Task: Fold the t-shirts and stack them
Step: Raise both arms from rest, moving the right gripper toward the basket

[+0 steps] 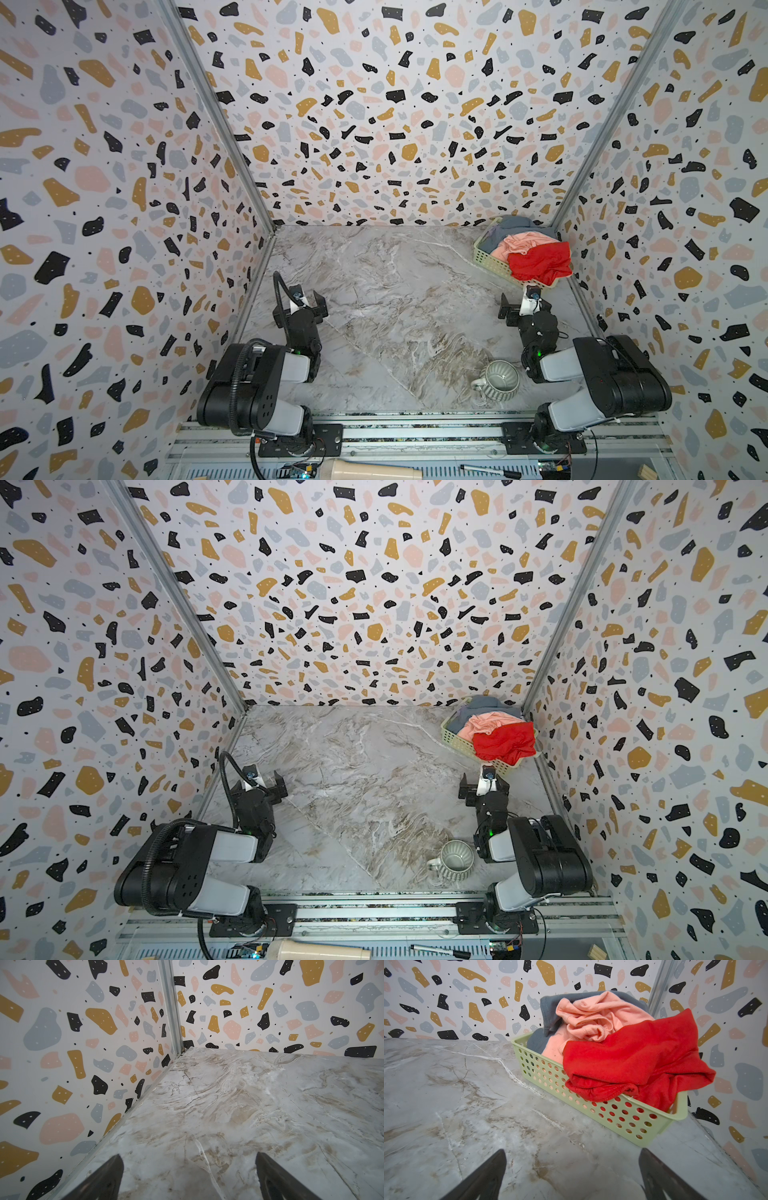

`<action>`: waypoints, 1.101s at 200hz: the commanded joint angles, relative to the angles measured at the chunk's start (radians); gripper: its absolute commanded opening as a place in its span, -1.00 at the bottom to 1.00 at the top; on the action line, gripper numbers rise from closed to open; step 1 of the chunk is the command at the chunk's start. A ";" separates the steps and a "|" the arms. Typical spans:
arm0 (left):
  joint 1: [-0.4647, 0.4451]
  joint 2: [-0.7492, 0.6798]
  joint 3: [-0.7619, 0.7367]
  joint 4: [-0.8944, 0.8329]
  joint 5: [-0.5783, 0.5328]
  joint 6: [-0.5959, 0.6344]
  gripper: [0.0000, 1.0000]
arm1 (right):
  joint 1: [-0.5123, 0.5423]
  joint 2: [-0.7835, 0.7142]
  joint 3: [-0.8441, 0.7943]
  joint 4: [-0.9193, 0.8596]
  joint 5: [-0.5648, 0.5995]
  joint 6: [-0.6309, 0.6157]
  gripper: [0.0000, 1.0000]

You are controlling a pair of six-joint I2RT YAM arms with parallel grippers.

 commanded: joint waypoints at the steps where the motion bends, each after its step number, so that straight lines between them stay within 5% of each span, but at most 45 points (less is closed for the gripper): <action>1: 0.005 -0.010 0.003 0.042 -0.015 -0.010 0.99 | 0.003 -0.012 0.014 0.010 0.008 -0.007 0.98; 116: 0.005 -0.026 0.005 0.039 -0.021 -0.011 0.99 | 0.004 -0.018 0.009 0.022 0.010 -0.009 0.98; 148: 0.003 -0.265 0.169 -0.427 0.010 -0.054 0.99 | 0.084 -0.219 0.128 -0.338 0.079 -0.054 0.98; 172: -0.009 -0.414 0.322 -0.740 0.108 -0.211 0.99 | 0.134 -0.397 0.268 -0.699 0.019 0.131 0.98; 193: -0.048 -0.493 0.415 -0.915 0.322 -0.410 0.99 | 0.198 -0.507 0.358 -0.952 -0.141 0.313 0.98; 220: -0.241 -0.558 0.392 -0.934 0.490 -0.609 0.99 | 0.296 -0.602 0.349 -1.075 -0.335 0.559 0.98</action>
